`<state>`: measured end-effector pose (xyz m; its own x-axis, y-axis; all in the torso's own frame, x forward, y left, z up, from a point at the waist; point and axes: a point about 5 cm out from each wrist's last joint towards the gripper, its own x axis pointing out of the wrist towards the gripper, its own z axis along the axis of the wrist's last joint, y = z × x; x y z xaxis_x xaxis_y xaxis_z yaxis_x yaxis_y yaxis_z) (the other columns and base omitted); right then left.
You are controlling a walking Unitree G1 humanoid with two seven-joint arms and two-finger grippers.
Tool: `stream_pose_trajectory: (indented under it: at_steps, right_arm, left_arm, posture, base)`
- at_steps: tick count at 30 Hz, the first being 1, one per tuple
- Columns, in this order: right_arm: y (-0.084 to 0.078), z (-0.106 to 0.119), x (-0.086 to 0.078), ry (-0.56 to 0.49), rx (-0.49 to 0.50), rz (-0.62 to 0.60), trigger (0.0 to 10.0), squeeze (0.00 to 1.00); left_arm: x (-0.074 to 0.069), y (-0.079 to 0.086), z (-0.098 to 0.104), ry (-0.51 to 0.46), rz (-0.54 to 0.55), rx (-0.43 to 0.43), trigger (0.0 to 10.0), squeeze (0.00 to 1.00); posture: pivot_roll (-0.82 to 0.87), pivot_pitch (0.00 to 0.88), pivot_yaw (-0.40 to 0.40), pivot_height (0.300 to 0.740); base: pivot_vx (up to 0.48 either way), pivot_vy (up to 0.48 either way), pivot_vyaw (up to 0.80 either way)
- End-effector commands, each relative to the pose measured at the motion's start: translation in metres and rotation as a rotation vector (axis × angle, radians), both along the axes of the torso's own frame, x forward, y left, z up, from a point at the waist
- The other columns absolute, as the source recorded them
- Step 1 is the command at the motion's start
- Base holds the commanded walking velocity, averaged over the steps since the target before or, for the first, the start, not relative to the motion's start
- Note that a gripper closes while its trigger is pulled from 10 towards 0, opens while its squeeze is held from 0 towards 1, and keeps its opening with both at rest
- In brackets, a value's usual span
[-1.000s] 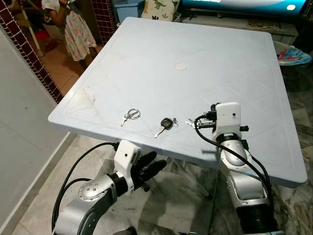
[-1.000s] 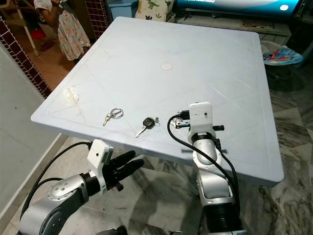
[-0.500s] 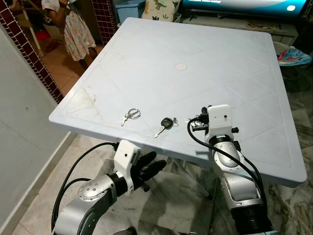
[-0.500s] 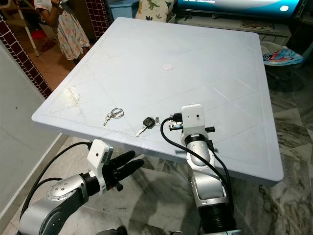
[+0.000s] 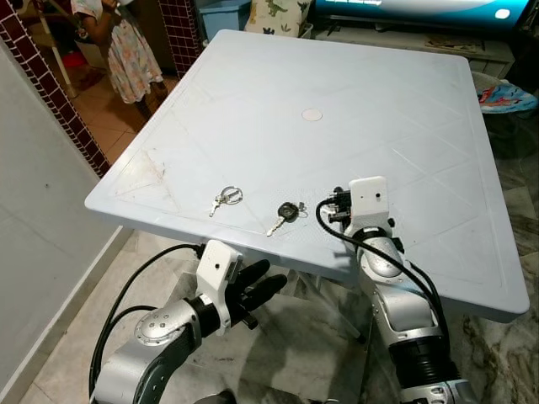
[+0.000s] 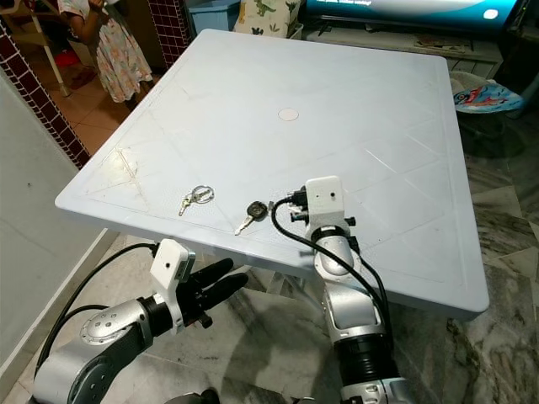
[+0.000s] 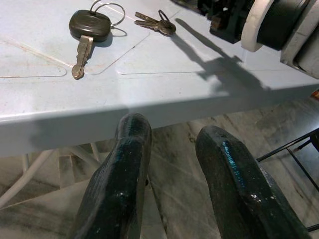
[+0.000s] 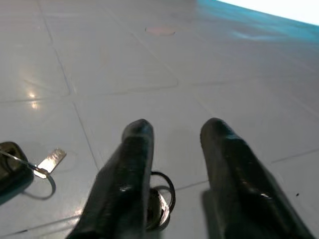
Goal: Hang keys on a hook
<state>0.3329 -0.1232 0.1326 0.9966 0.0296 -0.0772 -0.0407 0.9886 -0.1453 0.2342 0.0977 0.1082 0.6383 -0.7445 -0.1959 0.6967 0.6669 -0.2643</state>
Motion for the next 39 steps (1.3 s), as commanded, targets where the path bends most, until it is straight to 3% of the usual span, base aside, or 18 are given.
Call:
stream_pose_trajectory:
  at_steps: [1,13,15,16,17,18,19,20,21,22,39]
  right_arm:
    - [-0.001,-0.005,0.001,0.041,0.028,-0.020,10.0,1.00]
    - [-0.003,-0.015,0.007,0.094,0.067,-0.017,10.0,1.00]
    - [-0.002,-0.016,0.007,0.102,0.072,-0.008,10.0,0.96]
    - [-0.001,-0.017,0.008,0.107,0.074,0.001,10.0,0.63]
    - [0.000,-0.018,0.008,0.110,0.076,0.005,10.0,0.56]
    - [0.001,-0.018,0.008,0.112,0.080,0.010,10.0,0.24]
    - [0.002,-0.019,0.008,0.115,0.086,0.018,10.0,0.00]
    - [0.004,-0.020,0.008,0.122,0.099,0.032,0.7,0.00]
    - [0.004,-0.020,0.008,0.122,0.099,0.032,0.7,0.00]
    - [0.006,-0.022,0.009,0.127,0.102,0.037,0.0,0.00]
    - [0.011,-0.026,0.011,0.139,0.109,0.075,0.0,0.00]
  left_arm:
    - [0.000,0.001,0.000,-0.002,-0.003,0.017,10.0,0.00]
    - [0.000,0.000,0.000,0.000,-0.008,0.017,10.0,0.00]
    - [0.000,0.000,0.000,0.000,-0.009,0.017,10.0,0.00]
    - [0.000,0.000,0.000,0.000,-0.009,0.016,10.0,0.00]
    - [0.000,-0.001,0.000,0.000,-0.008,0.016,10.0,0.00]
    - [0.000,-0.001,0.000,0.000,-0.008,0.016,10.0,0.00]
    - [-0.001,-0.001,0.000,-0.001,-0.008,0.016,10.0,0.00]
    - [-0.001,-0.001,0.000,-0.001,-0.007,0.016,10.0,0.00]
    - [-0.001,-0.001,0.000,-0.001,-0.007,0.016,10.0,0.00]
    - [-0.001,-0.001,0.000,-0.001,-0.006,0.016,10.0,0.00]
    - [-0.002,-0.001,0.000,0.000,-0.011,0.018,10.0,0.00]
  posture:
    - [-0.03,0.147,0.045,0.740]
    - [-0.03,0.147,0.045,0.740]
    - [-0.03,0.147,0.045,0.740]
    - [-0.03,0.147,0.045,0.740]
    - [-0.03,0.147,0.045,0.740]
    - [-0.03,0.150,0.044,0.740]
    - [-0.03,0.150,0.044,0.740]
    - [-0.03,0.150,0.044,0.740]
    - [-0.03,0.150,0.044,0.740]
    - [-0.03,0.150,0.044,0.740]
    - [-0.03,0.148,0.040,0.740]
  base:
    - [0.000,0.000,0.00]
    - [0.000,0.000,0.00]
    - [0.000,0.000,0.00]
    - [0.000,0.000,0.00]
    - [0.000,0.000,0.00]
    - [0.000,0.000,0.00]
    - [0.000,0.000,0.00]
    - [0.000,0.000,0.00]
    - [0.000,0.000,0.00]
    - [0.000,0.000,0.00]
    - [0.000,0.000,0.00]
